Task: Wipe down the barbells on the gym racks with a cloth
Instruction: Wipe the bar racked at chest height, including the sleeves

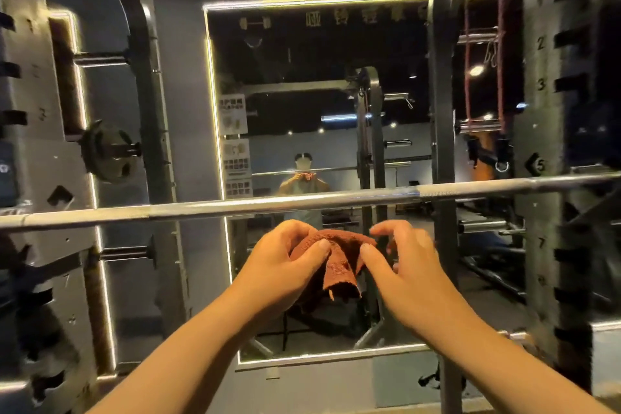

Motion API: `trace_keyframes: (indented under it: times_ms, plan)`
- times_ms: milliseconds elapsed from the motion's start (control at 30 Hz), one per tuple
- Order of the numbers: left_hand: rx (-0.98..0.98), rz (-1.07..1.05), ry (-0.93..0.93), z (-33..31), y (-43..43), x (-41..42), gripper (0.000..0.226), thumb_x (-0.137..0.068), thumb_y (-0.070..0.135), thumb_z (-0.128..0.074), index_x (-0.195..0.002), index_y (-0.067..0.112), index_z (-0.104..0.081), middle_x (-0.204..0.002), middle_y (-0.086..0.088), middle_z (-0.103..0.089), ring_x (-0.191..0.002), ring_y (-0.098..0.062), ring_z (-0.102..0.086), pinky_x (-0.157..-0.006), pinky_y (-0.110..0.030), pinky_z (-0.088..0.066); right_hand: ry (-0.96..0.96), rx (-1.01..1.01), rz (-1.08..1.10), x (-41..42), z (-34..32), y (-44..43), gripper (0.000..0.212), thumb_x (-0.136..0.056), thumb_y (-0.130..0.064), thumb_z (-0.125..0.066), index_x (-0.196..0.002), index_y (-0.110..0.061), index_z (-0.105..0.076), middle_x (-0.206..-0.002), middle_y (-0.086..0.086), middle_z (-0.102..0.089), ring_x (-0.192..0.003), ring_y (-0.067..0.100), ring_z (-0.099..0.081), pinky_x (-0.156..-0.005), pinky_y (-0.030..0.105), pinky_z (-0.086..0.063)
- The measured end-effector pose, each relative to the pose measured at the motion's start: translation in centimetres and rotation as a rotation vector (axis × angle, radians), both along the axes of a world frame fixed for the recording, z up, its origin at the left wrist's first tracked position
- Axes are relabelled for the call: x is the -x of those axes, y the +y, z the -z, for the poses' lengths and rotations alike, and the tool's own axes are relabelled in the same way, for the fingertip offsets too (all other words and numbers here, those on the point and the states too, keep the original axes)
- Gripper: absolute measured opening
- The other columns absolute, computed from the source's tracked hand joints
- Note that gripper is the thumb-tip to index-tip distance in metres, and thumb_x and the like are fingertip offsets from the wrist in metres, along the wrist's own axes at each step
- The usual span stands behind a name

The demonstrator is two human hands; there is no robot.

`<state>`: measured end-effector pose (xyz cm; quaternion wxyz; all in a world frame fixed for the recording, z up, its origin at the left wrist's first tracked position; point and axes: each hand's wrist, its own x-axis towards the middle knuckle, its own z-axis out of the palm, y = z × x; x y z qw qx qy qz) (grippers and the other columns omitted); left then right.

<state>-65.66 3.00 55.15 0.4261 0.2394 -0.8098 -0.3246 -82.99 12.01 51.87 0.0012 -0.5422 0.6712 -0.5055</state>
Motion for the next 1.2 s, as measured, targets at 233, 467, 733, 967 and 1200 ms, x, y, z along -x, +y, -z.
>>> trace_keyframes:
  times_ms: [233,467,733,967,1200]
  plan:
    - [0.207,0.179,-0.173,0.0,1.4,4.3,0.014,-0.099,0.029,-0.062,-0.111,0.035,-0.062,-0.104,0.016,-0.067,-0.099,-0.001,-0.065,-0.091,-0.029,-0.058,-0.753,0.17,-0.339,-0.4,0.7,0.3,0.036,-0.108,-0.047,-0.037,-0.139,-0.03,-0.046,-0.123,-0.002,-0.066,-0.109,0.012,-0.066,-0.079,0.027,-0.056]
    - [0.423,0.121,-0.194,-2.0,-0.1,5.3,0.021,-0.103,0.039,-0.049,-0.12,0.041,-0.061,-0.114,0.025,-0.061,-0.108,0.01,-0.056,-0.093,-0.014,-0.05,-0.437,0.587,0.003,-0.4,-1.0,-2.0,0.046,-0.11,-0.029,-0.036,-0.155,-0.032,-0.026,-0.143,-0.009,-0.048,-0.124,0.004,-0.052,-0.107,0.034,-0.044]
    - [0.678,-0.086,-0.038,-4.8,-5.6,6.9,0.03,-0.101,0.027,-0.05,-0.128,0.023,-0.062,-0.125,0.01,-0.062,-0.117,-0.004,-0.055,-0.104,-0.03,-0.047,0.145,0.413,0.257,4.4,-2.1,-8.0,0.046,-0.108,-0.02,-0.039,-0.152,-0.028,-0.03,-0.146,-0.009,-0.024,-0.134,0.007,-0.03,-0.114,0.039,-0.038]
    - [0.638,-0.1,-0.071,-4.7,-8.3,8.8,0.025,-0.103,0.023,-0.047,-0.122,0.025,-0.064,-0.116,0.008,-0.064,-0.108,-0.008,-0.059,-0.099,-0.032,-0.051,0.618,0.169,0.42,7.0,-0.8,-11.1,0.053,-0.107,-0.037,-0.019,-0.159,-0.028,-0.015,-0.166,0.001,-0.017,-0.158,0.026,-0.002,-0.123,0.041,0.013]
    - [0.686,-0.19,-0.102,-5.6,-8.7,10.2,0.032,-0.103,0.025,-0.046,-0.13,0.02,-0.062,-0.126,0.004,-0.065,-0.117,-0.011,-0.057,-0.104,-0.032,-0.046,0.469,0.293,0.461,7.4,-1.0,-11.4,0.051,-0.105,-0.041,-0.023,-0.149,-0.019,-0.036,-0.154,0.003,-0.035,-0.152,0.028,-0.02,-0.128,0.052,-0.008]
